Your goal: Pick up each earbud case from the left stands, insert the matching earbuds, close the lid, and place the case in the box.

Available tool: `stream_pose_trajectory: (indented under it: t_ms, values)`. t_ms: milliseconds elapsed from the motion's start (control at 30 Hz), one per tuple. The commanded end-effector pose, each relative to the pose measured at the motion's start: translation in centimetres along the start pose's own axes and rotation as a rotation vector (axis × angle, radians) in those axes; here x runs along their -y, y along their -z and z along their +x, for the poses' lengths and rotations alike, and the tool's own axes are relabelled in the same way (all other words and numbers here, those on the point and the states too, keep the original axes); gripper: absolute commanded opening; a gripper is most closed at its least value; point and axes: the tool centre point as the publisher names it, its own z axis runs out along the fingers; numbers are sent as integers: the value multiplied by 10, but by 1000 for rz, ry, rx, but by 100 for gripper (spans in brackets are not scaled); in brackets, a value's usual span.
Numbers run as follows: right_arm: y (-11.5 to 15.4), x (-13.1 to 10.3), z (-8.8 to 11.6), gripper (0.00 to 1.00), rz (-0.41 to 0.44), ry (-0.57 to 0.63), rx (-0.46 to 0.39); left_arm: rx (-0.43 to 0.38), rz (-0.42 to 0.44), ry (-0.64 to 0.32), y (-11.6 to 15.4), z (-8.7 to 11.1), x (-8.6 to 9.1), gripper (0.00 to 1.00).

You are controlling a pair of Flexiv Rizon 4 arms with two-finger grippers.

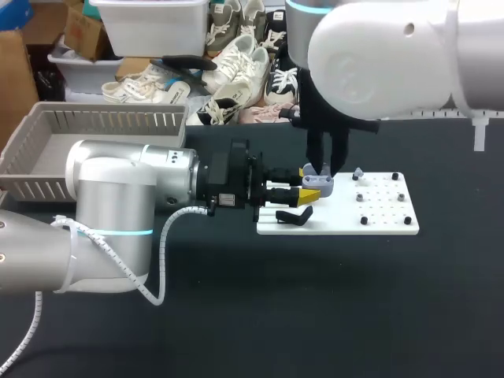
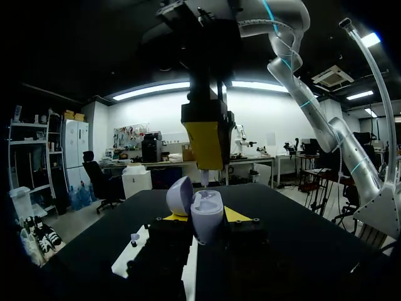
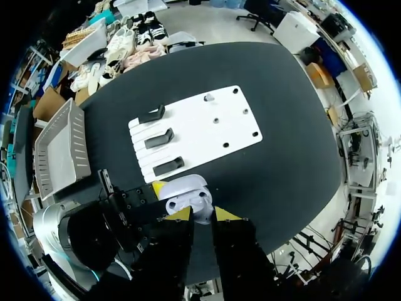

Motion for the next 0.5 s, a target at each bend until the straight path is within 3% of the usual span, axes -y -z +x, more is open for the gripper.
stream_pose_trajectory:
  t_ms: [33,500]
  values:
    - [-1,-1,0,0,5,-1,-3,1,-6,-2,0,0,2,0]
    - [-7,-4,-5,0,13,2,-17,1,-6,-2,0,0,2,0]
